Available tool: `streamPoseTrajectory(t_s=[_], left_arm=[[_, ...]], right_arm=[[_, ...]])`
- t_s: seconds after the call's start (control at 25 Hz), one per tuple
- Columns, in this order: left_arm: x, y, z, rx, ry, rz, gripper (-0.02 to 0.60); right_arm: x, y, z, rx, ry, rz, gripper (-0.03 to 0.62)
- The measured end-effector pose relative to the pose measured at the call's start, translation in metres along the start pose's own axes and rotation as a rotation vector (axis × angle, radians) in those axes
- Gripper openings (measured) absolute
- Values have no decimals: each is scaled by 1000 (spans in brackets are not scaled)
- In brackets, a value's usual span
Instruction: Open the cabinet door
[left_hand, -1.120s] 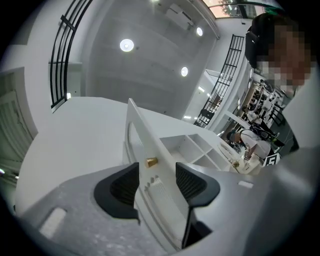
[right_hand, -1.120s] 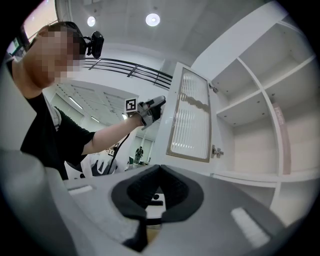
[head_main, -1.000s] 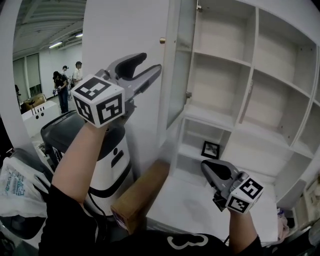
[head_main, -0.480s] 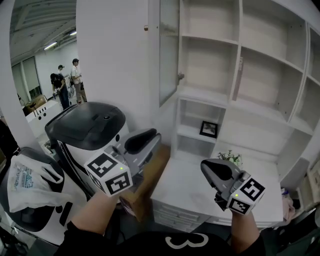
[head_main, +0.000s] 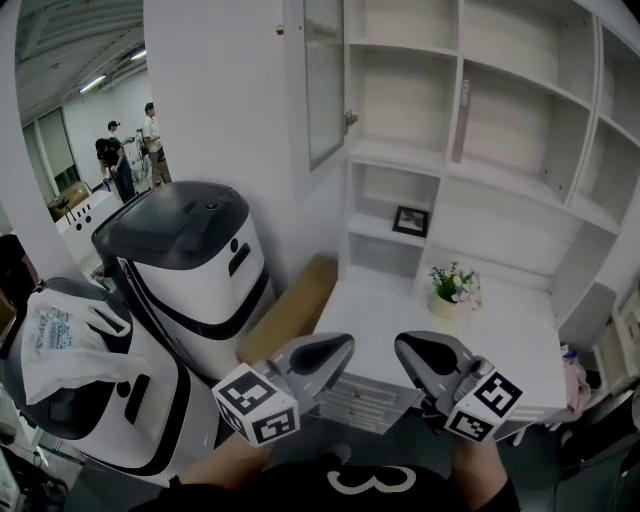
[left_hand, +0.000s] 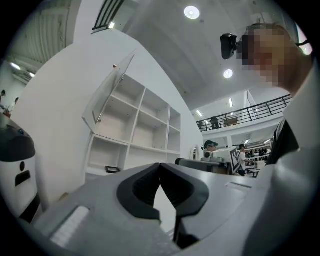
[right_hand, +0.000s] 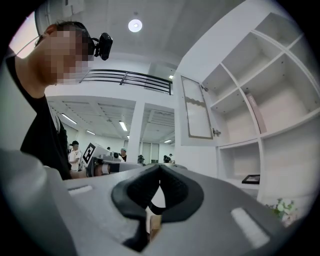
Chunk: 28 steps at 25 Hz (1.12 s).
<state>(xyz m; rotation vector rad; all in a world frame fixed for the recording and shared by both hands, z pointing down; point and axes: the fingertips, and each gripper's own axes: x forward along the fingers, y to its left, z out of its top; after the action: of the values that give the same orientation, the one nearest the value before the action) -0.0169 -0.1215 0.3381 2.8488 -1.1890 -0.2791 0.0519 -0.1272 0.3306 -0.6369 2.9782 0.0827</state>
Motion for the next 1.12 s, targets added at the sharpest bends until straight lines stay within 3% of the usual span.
streamPoseTrajectory(t_s=[0.52,1.12], left_arm=[[-34,-17,-26,6,48,69,9],[-14,-20,-33,-14,46,9,9]], right_arm=[[-33,29,-35,54,-11,-86,3],[-36,26,-48,71,43,-110,3]])
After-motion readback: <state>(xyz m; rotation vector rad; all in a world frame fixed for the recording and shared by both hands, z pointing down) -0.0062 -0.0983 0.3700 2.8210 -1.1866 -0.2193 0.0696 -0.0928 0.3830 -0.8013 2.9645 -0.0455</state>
